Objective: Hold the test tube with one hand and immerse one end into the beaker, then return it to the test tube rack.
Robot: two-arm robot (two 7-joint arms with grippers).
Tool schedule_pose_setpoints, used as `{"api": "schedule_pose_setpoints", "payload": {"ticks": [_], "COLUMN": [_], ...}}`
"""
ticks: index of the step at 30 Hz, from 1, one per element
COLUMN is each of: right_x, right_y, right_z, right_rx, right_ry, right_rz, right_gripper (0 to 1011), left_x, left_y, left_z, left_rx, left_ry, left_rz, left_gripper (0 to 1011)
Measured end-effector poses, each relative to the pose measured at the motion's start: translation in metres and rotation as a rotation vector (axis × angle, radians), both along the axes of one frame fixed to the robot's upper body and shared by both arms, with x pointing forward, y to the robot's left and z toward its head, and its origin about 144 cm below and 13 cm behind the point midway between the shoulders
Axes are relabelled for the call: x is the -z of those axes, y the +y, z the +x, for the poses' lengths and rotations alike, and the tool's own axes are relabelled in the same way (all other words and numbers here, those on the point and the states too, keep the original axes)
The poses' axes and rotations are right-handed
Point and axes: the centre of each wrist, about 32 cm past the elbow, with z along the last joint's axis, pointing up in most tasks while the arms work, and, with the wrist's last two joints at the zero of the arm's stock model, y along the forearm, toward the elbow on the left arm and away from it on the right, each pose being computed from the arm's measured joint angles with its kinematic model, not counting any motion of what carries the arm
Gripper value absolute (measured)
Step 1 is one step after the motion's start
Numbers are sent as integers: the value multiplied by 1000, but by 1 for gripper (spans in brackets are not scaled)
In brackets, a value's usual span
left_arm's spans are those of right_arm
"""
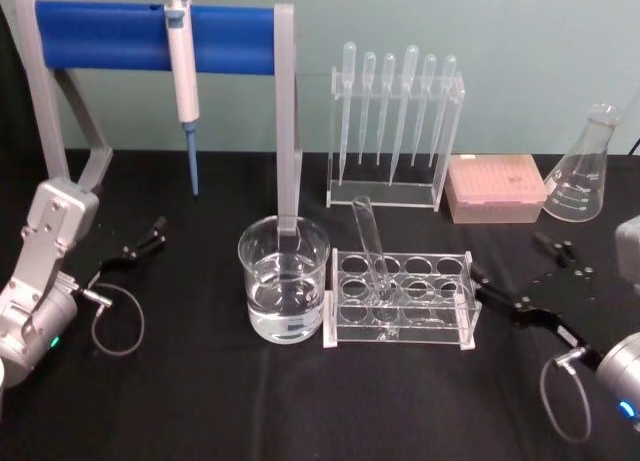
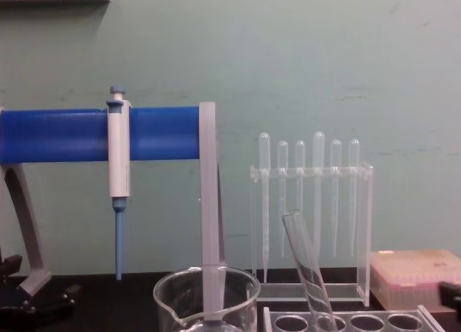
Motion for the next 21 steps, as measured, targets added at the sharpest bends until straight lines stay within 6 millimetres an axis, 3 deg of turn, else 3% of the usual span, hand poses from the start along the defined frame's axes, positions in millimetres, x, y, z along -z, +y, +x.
{"api": "schedule_pose_setpoints", "payload": {"ticks": [10,15,21], "right_x": [25,41,42], "right_y": [-3,4,5], "right_z": [27,37,38], "right_rx": [236,262,260], "right_ry": [-38,-32,-31], "right_rz": [-125,-165,-169], "right_gripper": [1000,1000,1000], "left_x": [0,0,0], "left_y": [0,0,0], "left_z": [0,0,0], "left_rx": [0,0,0], "left_ry": [0,0,0], "left_rz": [0,0,0], "left_gripper": [1000,1000,1000]}}
